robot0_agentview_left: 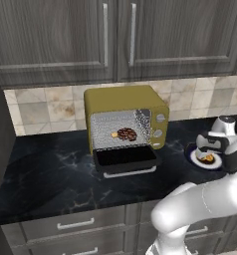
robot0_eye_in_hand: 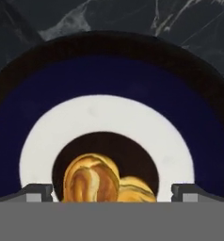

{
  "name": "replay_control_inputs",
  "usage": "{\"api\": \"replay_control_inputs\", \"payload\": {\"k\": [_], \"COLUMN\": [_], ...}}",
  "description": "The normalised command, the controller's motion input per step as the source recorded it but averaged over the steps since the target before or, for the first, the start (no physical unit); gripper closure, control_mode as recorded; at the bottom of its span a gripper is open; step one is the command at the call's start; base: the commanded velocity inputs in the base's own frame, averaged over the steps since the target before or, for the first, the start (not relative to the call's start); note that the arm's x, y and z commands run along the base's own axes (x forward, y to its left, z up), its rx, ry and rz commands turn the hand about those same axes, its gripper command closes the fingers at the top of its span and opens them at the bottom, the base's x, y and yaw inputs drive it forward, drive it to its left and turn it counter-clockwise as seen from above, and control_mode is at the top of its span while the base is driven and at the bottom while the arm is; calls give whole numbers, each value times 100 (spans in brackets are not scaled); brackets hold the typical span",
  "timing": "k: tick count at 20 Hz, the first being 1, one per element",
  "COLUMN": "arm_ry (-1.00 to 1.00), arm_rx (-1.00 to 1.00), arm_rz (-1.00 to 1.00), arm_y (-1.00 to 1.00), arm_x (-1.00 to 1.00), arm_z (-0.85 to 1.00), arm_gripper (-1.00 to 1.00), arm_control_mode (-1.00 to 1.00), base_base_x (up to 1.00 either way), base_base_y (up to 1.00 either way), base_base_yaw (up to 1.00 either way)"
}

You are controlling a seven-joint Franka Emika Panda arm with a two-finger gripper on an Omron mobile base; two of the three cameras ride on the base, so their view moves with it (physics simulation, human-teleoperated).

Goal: Open the toaster oven door. Place the bread on the top rack in the toaster oven and place the steak on the bottom rack.

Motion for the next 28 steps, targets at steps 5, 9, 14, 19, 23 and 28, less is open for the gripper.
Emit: {"api": "replay_control_inputs", "payload": {"k": [5, 9, 14, 19, 23, 28], "arm_ry": [0, 0, 6, 9, 0, -11], "arm_rx": [0, 0, 0, 0, 0, 0], "arm_rz": [5, 6, 4, 1, 0, 0], "arm_y": [-29, -13, -1, 0, 0, -1], "arm_x": [29, 13, -1, -19, -14, -1], "arm_z": [-21, -32, -36, -49, -36, -29], "arm_gripper": [-100, -100, -100, -100, 100, 100], "arm_control_mode": [-100, -100, -100, -100, -100, -100], "base_base_x": [0, 0, 0, 0, 0, 0], "base_base_y": [0, 0, 0, 0, 0, 0], "base_base_yaw": [0, 0, 0, 0, 0, 0]}}
